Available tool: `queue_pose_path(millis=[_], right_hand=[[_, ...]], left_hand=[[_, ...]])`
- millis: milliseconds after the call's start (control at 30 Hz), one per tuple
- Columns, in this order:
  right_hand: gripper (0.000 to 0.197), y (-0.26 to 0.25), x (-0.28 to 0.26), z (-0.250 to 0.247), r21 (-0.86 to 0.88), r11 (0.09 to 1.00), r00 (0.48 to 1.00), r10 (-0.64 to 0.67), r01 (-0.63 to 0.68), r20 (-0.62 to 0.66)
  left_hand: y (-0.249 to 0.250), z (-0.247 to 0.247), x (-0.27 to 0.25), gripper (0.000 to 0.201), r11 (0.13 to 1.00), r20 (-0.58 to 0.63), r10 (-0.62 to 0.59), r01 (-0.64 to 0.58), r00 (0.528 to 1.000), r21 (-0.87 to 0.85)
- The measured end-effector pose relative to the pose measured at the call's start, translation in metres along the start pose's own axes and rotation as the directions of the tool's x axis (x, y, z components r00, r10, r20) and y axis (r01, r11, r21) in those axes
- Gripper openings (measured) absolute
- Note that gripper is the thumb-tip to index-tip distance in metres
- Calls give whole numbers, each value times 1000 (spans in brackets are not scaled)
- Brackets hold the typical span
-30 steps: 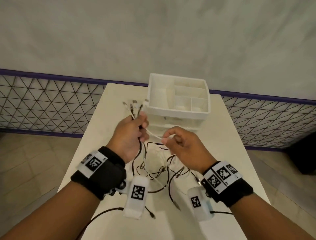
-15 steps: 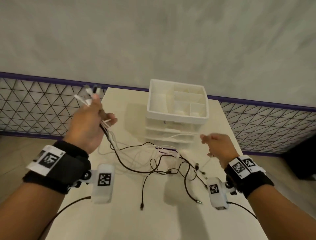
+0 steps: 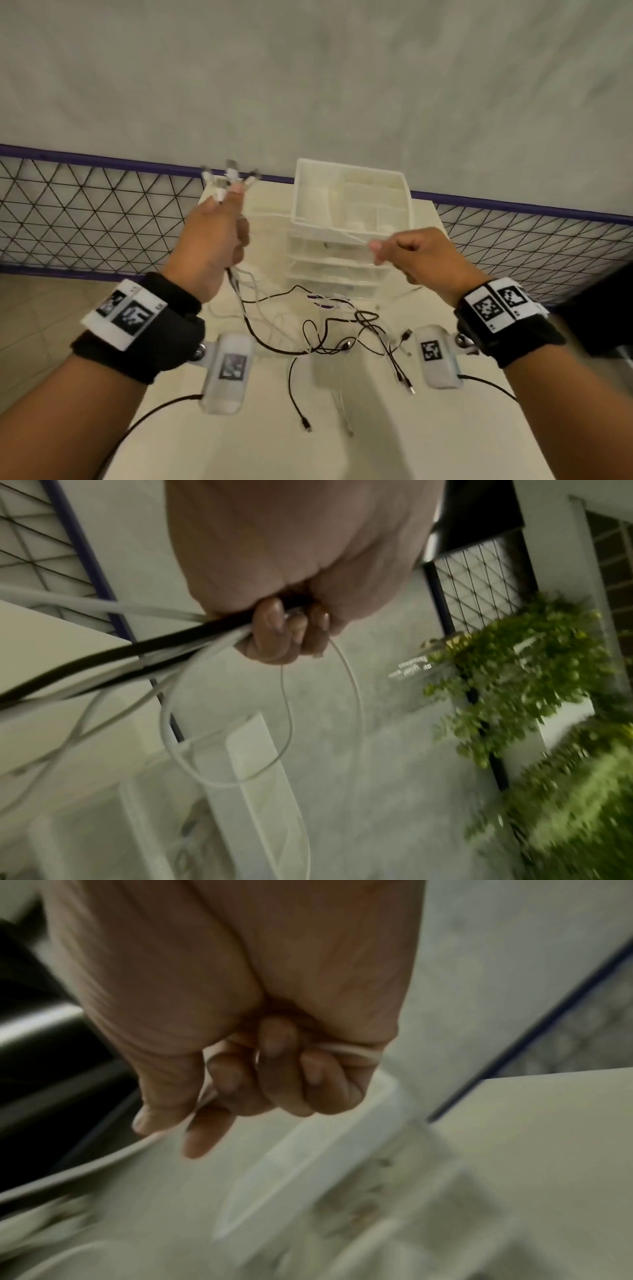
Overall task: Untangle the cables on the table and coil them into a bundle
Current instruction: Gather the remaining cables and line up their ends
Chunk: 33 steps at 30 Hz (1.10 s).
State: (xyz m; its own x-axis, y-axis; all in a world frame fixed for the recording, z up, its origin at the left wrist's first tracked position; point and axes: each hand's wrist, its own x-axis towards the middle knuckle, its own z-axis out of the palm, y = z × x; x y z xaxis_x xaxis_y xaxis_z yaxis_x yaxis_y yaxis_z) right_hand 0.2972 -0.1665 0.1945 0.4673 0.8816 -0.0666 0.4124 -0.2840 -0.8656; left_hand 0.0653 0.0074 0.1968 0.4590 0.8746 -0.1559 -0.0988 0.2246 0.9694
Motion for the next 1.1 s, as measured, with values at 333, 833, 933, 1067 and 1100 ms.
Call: queue_pose_path(millis=[333,833,933,1067,1100], right_hand=[[29,126,2,-47,-209,929,912,222,-306,-345],[42,203,-19,75,-170,576,597,731,-799,-331],[48,195,-17,87,-112,570,567,739,-814,-363],[35,197,-16,84,-150,564,581,753,-812,-311],[34,197,-16,81,-151,559,577,760,-815,-299]], left_hand=[[-23,-10,5,35,958,-64,34,-14,997,286],[-72,-10,-8,16,994,-39,-86,88,996,60],[-71,-8,-11,19,995,-27,-67,68,997,67],[-71,-13,-13,19,995,-47,-74,77,996,63],[-71,-15,-13,19,995,-55,-76,79,996,59]])
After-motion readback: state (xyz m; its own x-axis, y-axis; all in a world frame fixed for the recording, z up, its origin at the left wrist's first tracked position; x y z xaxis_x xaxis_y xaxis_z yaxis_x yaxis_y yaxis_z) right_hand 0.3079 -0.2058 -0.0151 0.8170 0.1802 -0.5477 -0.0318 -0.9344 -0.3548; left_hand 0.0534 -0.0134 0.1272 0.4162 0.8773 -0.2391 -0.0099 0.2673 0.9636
